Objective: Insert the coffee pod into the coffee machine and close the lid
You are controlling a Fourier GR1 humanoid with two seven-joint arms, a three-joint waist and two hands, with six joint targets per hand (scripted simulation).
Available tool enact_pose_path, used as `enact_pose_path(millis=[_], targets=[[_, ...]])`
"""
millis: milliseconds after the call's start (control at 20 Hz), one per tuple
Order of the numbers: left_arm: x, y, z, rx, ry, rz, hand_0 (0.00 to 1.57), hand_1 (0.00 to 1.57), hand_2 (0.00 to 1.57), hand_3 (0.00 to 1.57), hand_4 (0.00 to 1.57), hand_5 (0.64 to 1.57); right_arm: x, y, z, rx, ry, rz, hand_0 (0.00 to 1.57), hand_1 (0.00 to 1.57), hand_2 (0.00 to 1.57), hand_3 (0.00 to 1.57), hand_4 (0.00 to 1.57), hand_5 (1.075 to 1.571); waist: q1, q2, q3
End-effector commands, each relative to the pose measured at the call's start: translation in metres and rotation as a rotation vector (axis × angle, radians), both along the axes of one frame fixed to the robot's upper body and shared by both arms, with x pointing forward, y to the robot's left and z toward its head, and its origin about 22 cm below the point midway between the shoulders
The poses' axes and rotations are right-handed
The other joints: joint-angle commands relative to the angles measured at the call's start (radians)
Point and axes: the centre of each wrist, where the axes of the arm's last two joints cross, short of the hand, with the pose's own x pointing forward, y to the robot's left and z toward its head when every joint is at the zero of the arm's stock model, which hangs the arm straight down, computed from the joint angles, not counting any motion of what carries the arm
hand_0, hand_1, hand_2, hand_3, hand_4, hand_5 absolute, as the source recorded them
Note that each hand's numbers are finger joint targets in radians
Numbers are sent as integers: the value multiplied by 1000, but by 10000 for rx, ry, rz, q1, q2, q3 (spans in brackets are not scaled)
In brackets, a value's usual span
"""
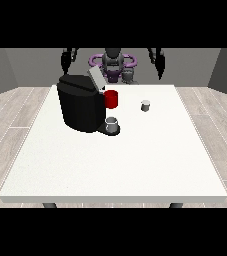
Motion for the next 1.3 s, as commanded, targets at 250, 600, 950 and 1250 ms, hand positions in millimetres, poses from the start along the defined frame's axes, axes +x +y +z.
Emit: enact_pose_path(millis=[250,600,950,1250], targets=[[-15,-2,-1,2421,-917,-2298,0,0,0,0,0,1571,7,-9,-10,556,643,-419,0,0,0,0,0,1571,374,-14,152],[15,29,23,4613,-1038,-2593,0,0,0,0,0,1571,9,3,-7,-1386,-239,-1329,0,0,0,0,0,1571,-461,517,149],[62,46,57,5714,6,-2219,0,0,0,0,0,1571,25,32,7,-1203,-565,-449,0,0,0,0,0,1571,-1080,1092,149],[78,55,47,7097,524,-2412,0,0,0,0,0,1571,34,40,6,-890,-780,-475,0,0,0,0,0,1571,-1374,1987,150]])
